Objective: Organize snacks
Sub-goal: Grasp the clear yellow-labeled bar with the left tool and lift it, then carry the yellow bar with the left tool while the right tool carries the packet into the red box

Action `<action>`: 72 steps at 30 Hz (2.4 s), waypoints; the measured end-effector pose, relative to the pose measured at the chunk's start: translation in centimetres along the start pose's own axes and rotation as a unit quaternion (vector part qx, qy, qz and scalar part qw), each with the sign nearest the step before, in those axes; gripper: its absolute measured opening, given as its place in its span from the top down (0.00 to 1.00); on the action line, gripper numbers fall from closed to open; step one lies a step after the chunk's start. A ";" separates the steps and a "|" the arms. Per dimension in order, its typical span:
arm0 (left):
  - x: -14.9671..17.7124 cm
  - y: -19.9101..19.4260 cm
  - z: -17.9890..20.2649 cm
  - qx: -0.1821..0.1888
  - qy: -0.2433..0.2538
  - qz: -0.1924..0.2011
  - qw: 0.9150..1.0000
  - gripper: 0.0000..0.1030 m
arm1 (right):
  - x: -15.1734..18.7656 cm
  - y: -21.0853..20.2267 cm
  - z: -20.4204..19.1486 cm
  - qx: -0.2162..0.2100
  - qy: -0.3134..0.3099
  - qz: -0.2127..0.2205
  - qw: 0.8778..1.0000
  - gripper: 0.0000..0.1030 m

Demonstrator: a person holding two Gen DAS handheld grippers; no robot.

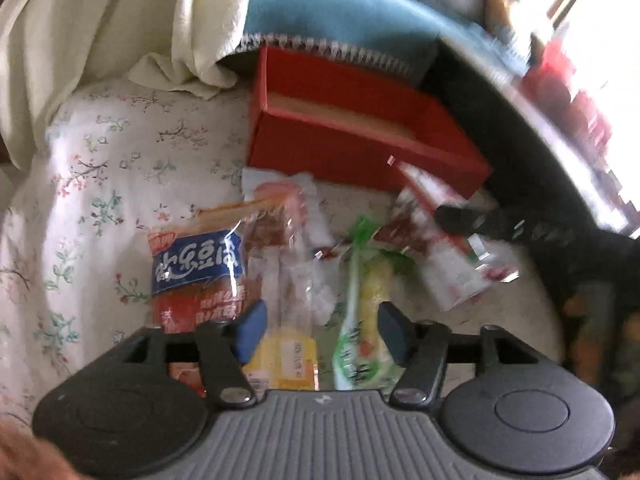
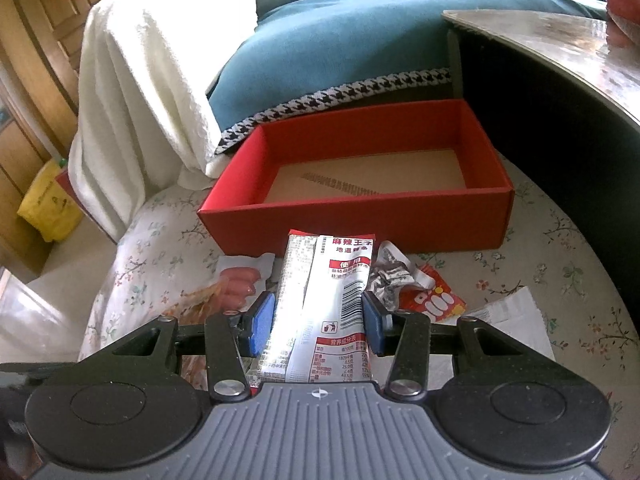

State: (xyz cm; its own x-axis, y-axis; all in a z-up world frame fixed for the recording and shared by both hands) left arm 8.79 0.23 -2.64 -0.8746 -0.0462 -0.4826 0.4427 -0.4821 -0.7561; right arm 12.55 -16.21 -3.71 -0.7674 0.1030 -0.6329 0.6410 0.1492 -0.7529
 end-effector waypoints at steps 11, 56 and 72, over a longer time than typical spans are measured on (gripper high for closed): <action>0.3 2.6 -2.5 -0.056 -0.080 -0.010 0.995 0.68 | 0.2 -0.4 0.9 -0.006 0.002 -0.002 1.000 0.48; -18.5 15.3 -0.2 -0.084 0.046 0.043 0.994 0.73 | -10.6 13.1 3.4 0.069 0.015 0.034 0.997 0.48; -18.4 18.3 0.1 -0.100 0.062 0.010 0.993 0.73 | -9.9 16.1 1.8 0.114 -0.035 -0.006 0.993 0.47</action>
State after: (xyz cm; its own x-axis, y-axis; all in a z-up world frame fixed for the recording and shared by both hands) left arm 32.95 -7.79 -7.55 -0.8393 0.0597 -0.5403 0.5015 -0.2985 -0.8120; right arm 30.49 -16.62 -9.90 -0.7769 0.0324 -0.6288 0.6253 -0.0772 -0.7765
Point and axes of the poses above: each gripper's, at about its wrist camera, not at the fingertips, and y roughly the way its jaws point, z to its right, x to its underside, the point moved 2 cm from there along y, roughly the way its jaws point, and after that the axes turned 10 degrees about x, right-handed, at the moved point
